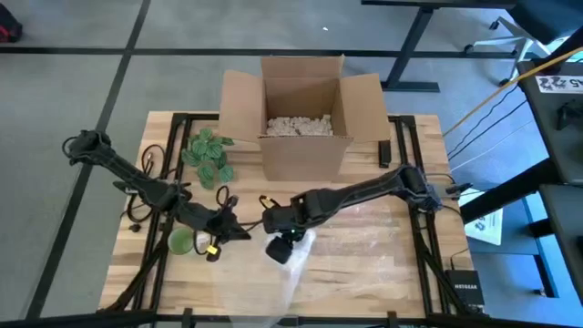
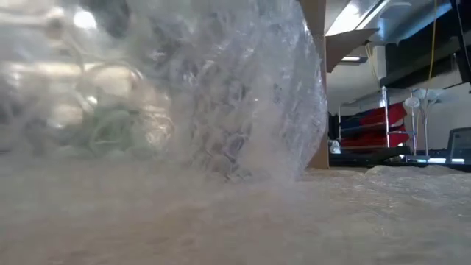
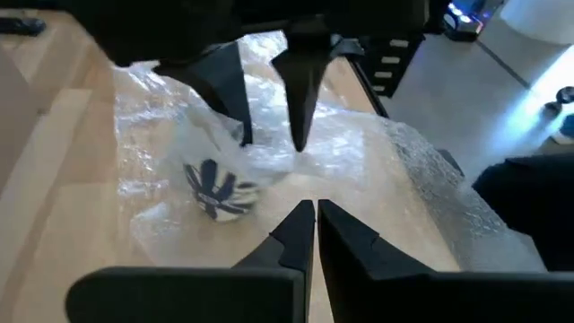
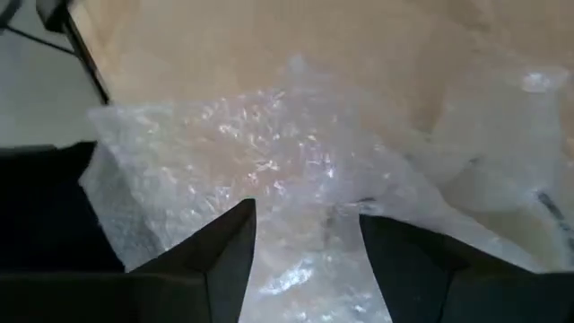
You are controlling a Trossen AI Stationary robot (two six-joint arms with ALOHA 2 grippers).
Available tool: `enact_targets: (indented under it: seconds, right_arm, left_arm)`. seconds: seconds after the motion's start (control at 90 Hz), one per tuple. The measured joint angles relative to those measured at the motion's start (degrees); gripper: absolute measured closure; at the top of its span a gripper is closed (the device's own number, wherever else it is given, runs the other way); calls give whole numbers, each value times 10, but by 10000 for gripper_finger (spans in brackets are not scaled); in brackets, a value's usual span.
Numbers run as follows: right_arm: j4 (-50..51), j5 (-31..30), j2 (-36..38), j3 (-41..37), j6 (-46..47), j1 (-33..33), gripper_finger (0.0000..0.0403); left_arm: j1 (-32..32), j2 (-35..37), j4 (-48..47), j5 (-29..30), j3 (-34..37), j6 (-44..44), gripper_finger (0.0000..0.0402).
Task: Wrap mug
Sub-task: Wrap the blue mug in bubble wrap
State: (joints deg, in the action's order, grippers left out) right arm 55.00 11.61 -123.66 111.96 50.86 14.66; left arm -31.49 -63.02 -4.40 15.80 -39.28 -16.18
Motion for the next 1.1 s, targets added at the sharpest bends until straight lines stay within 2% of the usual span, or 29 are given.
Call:
enact_targets:
  seconds: [0.156,0.422,0.667,0.778,0.989,1.1]
  right_arm:
    - [14,-5,-20,0,22,0,215]
    - [27,-25,-45,3,27,0,215]
    - [17,36,-90,4,-2,-2,215]
    - [29,-4,-83,12,-14,0,215]
    - [82,-77,-75,79,-44,0,215]
    - [117,-104,-74,108,-57,-1,215]
  left_arm:
    - [-35,0,-2,44,0,-4,402]
    - [-72,0,-9,79,0,-19,402]
    - [-77,0,-13,88,1,-35,402]
    - [-77,0,-10,90,1,-36,402]
    - [-76,1,-14,99,1,-35,402]
    - [-76,11,-58,99,0,-58,402]
